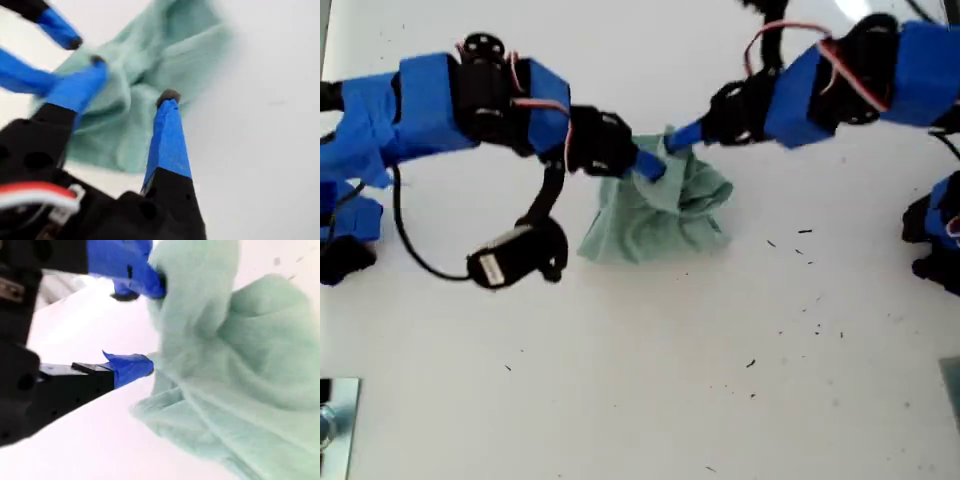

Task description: Fold t shirt

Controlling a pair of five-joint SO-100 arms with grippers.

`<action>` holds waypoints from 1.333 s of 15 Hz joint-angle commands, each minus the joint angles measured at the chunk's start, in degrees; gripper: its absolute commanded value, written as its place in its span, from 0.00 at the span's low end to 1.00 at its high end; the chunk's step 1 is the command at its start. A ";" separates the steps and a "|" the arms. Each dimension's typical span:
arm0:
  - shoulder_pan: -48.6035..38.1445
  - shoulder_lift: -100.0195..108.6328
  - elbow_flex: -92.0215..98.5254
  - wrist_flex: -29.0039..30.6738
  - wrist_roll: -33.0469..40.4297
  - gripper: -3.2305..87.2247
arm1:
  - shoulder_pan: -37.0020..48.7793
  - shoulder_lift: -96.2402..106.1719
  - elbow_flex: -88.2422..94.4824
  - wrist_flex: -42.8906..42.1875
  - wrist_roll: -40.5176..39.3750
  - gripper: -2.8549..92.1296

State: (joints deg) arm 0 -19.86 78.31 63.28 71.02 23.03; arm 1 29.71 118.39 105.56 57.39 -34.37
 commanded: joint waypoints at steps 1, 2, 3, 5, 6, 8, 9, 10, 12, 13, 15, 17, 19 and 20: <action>-8.61 1.76 0.00 6.15 0.18 0.37 | 12.22 17.23 14.85 -3.25 -2.02 0.37; -10.46 3.34 2.29 8.09 0.79 0.38 | 14.50 25.75 19.86 -2.37 -3.52 0.37; -11.16 7.38 7.47 6.59 0.88 0.37 | 15.64 34.45 24.35 -1.05 -4.31 0.37; -12.48 22.24 24.87 -2.37 0.62 0.35 | 16.61 49.83 31.46 5.10 -3.43 0.34; -13.62 32.34 35.77 -7.56 0.88 0.34 | 16.52 55.02 33.57 9.05 -2.72 0.32; -15.29 54.76 57.39 -14.68 1.41 0.23 | 14.06 64.34 38.23 16.70 -1.23 0.29; -14.85 66.18 67.59 -16.44 1.05 0.16 | 11.95 70.40 41.31 19.69 -0.18 0.27; -13.62 77.96 78.05 -16.96 -0.70 0.08 | 8.70 76.99 44.91 21.53 0.88 0.24; -7.73 101.43 96.59 -16.70 -6.94 0.03 | 1.32 82.27 52.21 22.68 5.45 0.22; -4.13 112.85 104.68 -15.82 -10.63 0.03 | -1.67 82.35 56.51 21.09 7.73 0.21; 1.93 127.79 113.82 -8.61 -19.25 0.03 | -3.34 82.35 63.98 20.30 10.63 0.16; 5.45 128.23 120.06 -11.43 -21.09 0.04 | -3.69 82.35 69.43 20.13 13.62 0.12; 8.00 128.23 122.43 -12.39 -22.32 0.16 | -2.11 82.27 71.89 20.30 19.86 0.10; 7.91 128.14 122.43 -11.87 -20.48 0.16 | -2.90 82.27 71.89 20.30 19.86 0.11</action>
State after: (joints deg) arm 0 -13.01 206.02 184.92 59.50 2.02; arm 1 27.42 200.30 174.38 79.01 -15.47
